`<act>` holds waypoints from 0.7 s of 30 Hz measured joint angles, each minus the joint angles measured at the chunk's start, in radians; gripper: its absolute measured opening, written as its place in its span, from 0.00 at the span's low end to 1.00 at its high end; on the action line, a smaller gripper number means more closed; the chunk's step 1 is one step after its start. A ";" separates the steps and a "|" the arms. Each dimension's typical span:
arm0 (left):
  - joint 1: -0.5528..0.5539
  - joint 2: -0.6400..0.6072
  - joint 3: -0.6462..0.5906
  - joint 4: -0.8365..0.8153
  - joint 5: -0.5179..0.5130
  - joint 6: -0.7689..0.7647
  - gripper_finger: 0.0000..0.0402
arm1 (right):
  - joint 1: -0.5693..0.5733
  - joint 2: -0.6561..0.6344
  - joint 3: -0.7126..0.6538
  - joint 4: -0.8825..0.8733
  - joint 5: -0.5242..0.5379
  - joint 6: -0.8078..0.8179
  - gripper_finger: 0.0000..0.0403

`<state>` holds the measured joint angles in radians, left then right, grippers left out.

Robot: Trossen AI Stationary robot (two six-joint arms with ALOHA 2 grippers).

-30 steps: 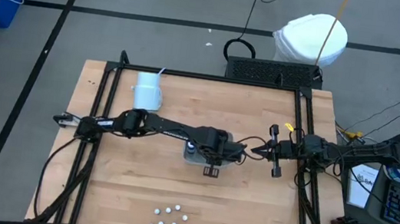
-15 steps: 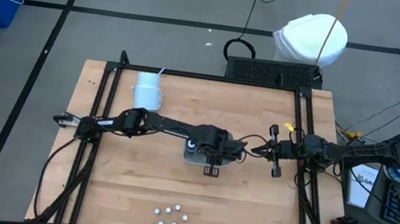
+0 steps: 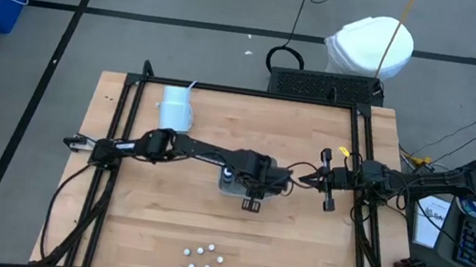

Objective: Pick & Place food coloring
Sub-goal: Put the small green food coloring bottle into the white container, then adjust the white container

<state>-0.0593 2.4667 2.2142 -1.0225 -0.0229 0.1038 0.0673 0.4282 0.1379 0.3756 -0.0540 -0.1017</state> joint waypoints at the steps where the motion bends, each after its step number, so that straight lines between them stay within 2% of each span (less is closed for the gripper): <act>1: 0.000 -0.001 -0.009 0.007 0.004 0.002 0.22 | 0.000 0.000 0.000 0.000 0.000 0.000 0.00; 7: 0.000 -0.003 -0.023 0.014 0.016 0.007 0.22 | 0.000 0.000 0.000 0.000 0.000 0.000 0.00; 9: 0.001 -0.002 -0.015 0.004 0.034 0.009 0.25 | 0.000 0.000 0.000 0.000 0.000 0.000 0.00; 16: 0.002 0.004 -0.014 -0.009 0.052 -0.004 0.53 | 0.000 0.000 0.000 0.000 0.000 0.000 0.00; 21: 0.004 0.003 -0.013 -0.029 0.049 -0.003 0.64 | 0.000 0.000 0.000 0.000 0.000 0.000 0.00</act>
<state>-0.0555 2.4697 2.2010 -1.0515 0.0261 0.1009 0.0669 0.4286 0.1379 0.3752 -0.0540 -0.1017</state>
